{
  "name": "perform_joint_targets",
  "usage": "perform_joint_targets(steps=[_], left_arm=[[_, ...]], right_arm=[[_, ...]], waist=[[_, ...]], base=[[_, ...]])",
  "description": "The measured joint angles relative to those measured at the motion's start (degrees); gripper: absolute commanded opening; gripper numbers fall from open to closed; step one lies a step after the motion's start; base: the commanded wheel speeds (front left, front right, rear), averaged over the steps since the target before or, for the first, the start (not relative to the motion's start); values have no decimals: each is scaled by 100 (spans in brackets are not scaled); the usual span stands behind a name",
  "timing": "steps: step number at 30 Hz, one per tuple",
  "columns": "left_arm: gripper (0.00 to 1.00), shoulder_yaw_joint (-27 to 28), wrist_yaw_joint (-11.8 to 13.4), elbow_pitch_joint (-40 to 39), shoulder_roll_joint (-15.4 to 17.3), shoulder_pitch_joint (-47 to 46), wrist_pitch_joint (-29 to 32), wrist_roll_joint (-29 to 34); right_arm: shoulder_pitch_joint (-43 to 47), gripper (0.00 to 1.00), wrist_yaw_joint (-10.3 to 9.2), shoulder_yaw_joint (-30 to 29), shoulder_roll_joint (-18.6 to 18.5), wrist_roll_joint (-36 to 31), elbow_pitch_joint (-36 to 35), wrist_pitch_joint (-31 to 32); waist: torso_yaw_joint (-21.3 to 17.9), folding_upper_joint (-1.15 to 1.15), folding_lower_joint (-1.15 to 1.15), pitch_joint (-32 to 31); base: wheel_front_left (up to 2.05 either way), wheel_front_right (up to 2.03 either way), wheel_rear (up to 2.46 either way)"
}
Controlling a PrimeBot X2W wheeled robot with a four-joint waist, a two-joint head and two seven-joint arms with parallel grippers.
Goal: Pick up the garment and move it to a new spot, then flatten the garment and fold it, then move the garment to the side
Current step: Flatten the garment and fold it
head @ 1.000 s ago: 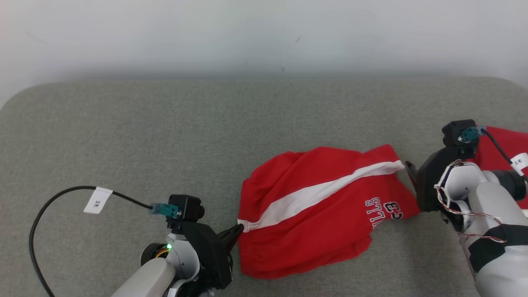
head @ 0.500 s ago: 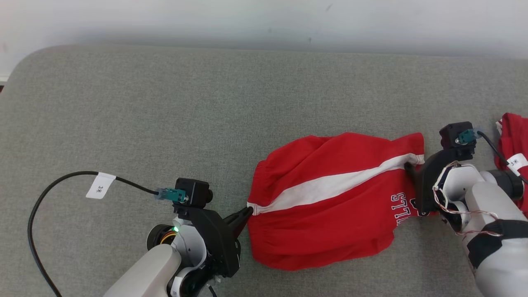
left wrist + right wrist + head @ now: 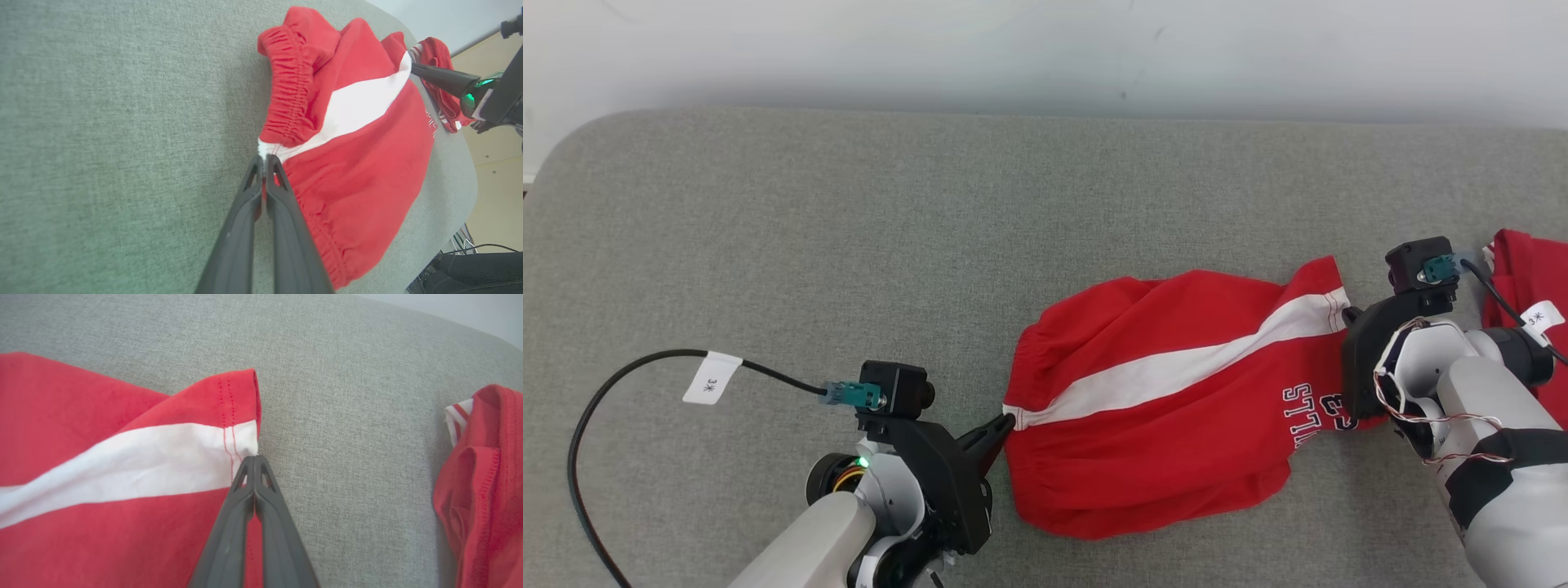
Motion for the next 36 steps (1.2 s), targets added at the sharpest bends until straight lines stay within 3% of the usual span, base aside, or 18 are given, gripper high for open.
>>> perform_joint_targets(steps=[9,10,11,12,14,16,18,20,22,25,34,36], left_arm=[[0,90,46,-46,78,44,-75,-47],[0,90,46,-46,78,44,-75,-47],[0,90,47,-58,84,57,-74,-48],[0,86,48,-67,85,76,-70,-48],[0,64,59,-93,80,91,-64,-47],[0,41,75,-121,60,85,-37,-41],[0,13,75,-152,44,61,-13,-30],[0,-4,73,-166,32,-5,-12,-22],[0,-15,55,-169,25,-20,-12,-16],[0,-29,53,-159,20,-20,-9,-16],[0,-44,44,-138,-12,-30,-8,-18],[0,-47,43,-135,-20,-40,-8,-19]], right_arm=[[-7,0,0,208,-149,280,-20,-154],[-7,29,0,208,-149,280,-20,-154],[-7,93,0,216,-169,305,-16,-152],[-13,100,0,221,-193,316,5,-143],[-60,100,0,210,-222,338,91,-101],[-121,83,0,214,-215,366,137,-46],[-154,85,0,226,-190,379,171,-56],[-222,81,0,271,-182,388,205,-73],[-247,64,0,337,-147,389,242,-79],[-266,47,0,383,-122,402,312,-103],[-378,53,0,512,-131,492,487,-103],[-430,46,0,546,-130,514,509,-102]], waist=[[-10,-1,0,-142],[-10,-1,0,-142],[-8,-1,0,-146],[-4,-1,0,-141],[12,-1,0,-109],[34,-1,0,-62],[61,-1,0,-7],[90,-1,0,49],[119,-1,0,93],[152,-1,0,128],[198,-1,0,207],[202,-1,0,227]], base=[[0,0,0],[0,0,0],[0,0,0],[0,0,0],[0,0,0],[0,0,0],[0,0,0],[0,0,0],[0,0,0],[0,0,0],[0,0,0],[0,0,0]])
